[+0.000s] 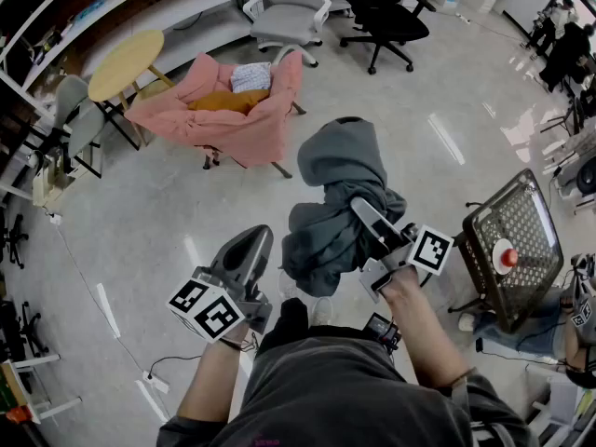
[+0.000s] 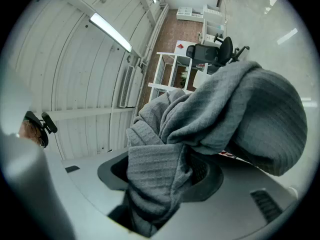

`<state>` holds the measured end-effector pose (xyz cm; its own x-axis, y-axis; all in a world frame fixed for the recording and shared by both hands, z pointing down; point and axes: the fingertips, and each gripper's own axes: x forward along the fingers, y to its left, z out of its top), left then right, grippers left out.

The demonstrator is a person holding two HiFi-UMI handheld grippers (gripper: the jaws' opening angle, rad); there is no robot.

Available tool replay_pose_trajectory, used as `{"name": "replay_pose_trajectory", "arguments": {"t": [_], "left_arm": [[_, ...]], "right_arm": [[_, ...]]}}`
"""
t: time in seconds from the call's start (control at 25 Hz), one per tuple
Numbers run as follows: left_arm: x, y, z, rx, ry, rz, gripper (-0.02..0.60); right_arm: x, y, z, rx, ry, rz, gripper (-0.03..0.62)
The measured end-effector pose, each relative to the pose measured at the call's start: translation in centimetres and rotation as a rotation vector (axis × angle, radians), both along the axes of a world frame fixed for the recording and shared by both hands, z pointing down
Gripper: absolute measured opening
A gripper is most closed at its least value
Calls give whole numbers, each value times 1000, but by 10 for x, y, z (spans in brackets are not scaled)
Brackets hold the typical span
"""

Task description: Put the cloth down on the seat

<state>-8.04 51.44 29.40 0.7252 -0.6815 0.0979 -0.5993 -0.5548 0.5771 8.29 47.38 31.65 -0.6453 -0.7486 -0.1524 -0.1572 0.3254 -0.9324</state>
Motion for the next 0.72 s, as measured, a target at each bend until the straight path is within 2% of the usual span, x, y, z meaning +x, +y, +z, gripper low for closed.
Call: {"name": "replay_pose_trajectory", "arguments": {"t": [0.72], "left_arm": [[-11, -10, 6, -10, 9, -1, 7]], "right_arm": [[-5, -9, 4, -13, 5, -1, 235]]}}
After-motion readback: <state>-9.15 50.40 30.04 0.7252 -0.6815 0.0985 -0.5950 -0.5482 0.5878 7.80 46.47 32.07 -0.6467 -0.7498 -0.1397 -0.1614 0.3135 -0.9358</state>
